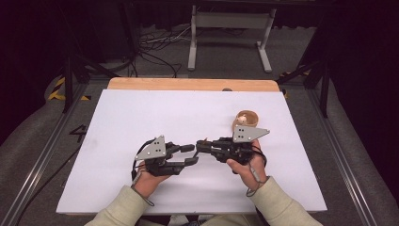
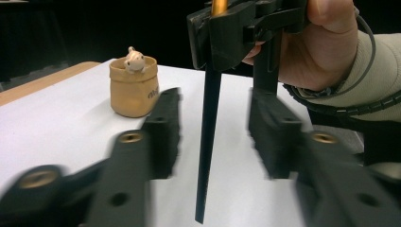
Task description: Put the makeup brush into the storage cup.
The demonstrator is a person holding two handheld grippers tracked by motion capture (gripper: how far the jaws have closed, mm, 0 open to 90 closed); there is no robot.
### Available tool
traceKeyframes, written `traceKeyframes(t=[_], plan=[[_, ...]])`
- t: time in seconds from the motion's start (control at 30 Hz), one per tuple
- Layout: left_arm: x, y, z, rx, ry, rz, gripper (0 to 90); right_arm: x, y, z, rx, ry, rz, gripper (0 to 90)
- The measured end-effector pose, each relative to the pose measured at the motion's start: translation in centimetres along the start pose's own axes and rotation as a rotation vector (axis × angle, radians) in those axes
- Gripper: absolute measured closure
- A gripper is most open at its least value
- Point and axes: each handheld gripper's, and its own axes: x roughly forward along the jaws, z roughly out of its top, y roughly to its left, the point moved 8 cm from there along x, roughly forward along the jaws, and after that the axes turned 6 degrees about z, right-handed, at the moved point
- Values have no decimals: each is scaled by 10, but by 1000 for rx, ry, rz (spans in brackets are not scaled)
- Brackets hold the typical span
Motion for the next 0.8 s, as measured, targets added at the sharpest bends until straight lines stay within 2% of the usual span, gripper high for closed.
traceKeyframes(t=[0.17,0.37,0.57,0.73,0.8], plan=[[-5,4,3,-42,-12,2,306,-7,-2,8,-15,2,-16,835],[-10,9,3,-44,-18,46,228,-17,-8,18,-33,9,-55,835],[-17,14,2,-75,-21,69,189,-28,-16,31,-47,25,-115,835],[-20,17,1,-83,-21,94,124,-41,-28,43,-53,27,-166,835],[-21,19,1,-108,-35,94,82,-47,-33,46,-54,29,-188,835]])
